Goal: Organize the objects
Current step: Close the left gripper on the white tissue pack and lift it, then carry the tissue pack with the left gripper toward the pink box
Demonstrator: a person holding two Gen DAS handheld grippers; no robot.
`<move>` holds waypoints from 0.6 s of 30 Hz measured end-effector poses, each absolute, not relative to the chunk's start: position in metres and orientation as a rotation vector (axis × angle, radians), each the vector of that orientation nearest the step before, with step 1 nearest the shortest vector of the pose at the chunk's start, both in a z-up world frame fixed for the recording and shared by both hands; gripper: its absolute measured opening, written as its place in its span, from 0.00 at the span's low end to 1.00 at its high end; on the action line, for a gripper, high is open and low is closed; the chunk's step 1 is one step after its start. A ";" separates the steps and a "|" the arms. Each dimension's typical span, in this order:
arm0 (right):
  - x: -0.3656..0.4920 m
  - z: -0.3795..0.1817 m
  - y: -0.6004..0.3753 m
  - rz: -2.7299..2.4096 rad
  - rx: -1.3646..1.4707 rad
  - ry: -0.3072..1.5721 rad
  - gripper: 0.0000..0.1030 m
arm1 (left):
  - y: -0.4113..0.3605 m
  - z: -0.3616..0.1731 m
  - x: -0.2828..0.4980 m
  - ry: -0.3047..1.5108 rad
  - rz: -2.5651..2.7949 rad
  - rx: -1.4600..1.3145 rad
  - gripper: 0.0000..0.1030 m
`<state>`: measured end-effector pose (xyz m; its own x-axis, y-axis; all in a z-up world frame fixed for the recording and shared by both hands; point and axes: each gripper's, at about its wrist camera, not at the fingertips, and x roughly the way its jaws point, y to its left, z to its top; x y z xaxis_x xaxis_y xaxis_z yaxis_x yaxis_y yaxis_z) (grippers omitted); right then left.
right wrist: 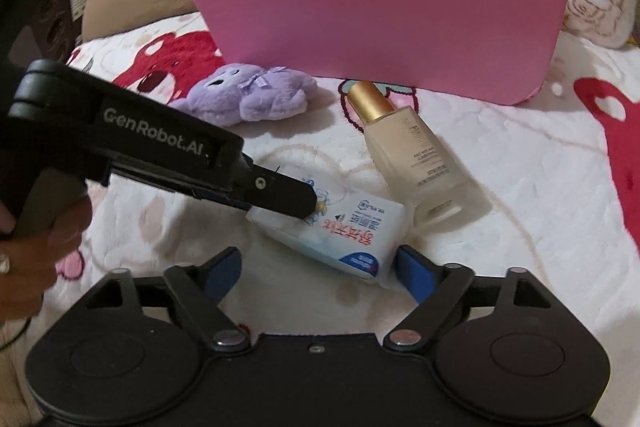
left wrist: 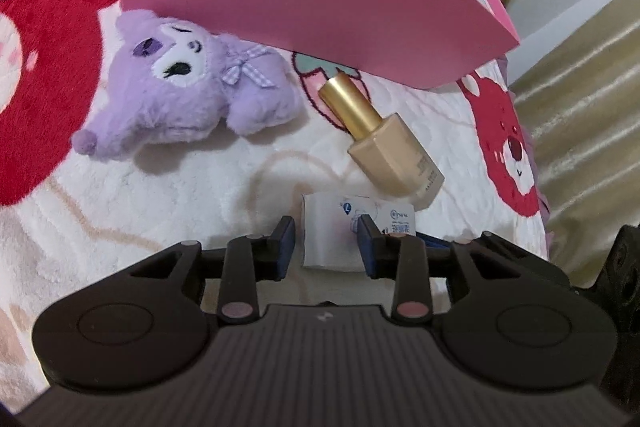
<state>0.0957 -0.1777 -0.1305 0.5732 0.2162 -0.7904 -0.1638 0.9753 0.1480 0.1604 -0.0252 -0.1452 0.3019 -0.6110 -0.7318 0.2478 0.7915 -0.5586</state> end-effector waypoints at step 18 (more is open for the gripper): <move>0.076 -0.063 -0.163 0.280 -0.055 0.858 0.87 | -0.018 -0.076 0.129 1.093 -0.649 -0.275 0.29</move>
